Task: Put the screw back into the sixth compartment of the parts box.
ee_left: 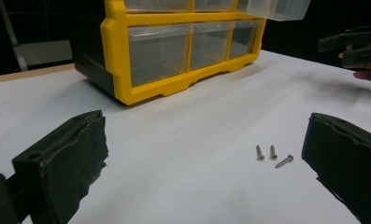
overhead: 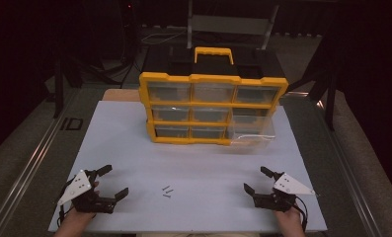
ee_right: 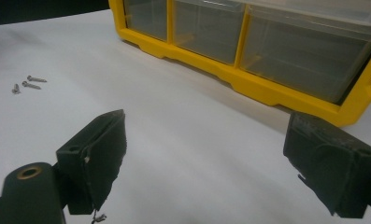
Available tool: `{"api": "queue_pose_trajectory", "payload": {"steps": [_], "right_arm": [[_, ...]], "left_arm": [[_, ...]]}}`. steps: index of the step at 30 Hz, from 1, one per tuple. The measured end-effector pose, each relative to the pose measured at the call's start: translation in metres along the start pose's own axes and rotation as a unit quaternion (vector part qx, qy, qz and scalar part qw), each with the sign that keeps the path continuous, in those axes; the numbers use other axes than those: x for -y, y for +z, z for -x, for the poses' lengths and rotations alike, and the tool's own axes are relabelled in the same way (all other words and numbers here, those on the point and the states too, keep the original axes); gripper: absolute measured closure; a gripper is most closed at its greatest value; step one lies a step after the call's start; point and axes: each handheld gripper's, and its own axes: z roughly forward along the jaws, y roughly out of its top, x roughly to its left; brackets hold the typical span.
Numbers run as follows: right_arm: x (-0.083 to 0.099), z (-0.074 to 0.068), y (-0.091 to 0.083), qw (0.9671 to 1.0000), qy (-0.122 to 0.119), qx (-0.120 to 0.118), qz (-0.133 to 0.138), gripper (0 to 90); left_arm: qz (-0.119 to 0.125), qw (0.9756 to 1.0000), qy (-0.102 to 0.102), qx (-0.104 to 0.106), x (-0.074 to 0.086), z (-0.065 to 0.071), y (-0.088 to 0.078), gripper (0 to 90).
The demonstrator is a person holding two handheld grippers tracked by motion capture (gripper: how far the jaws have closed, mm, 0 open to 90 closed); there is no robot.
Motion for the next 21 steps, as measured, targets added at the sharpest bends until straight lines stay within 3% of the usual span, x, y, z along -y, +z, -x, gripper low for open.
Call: {"api": "queue_pose_trajectory", "payload": {"steps": [8,21], "right_arm": [[0.0008,0.0025,-0.0014,0.9999,0.013,-0.007,0.009,13.3],[-0.0015,-0.0005,-0.0048,0.9998,0.007,-0.007,0.018,13.2]], "left_arm": [[-0.001,1.0000,-0.001,-0.004,-0.0003,-0.0005,0.0008,1.0],[-0.002,1.0000,0.004,-0.008,-0.0008,-0.0012,0.0024,1.0]]}}
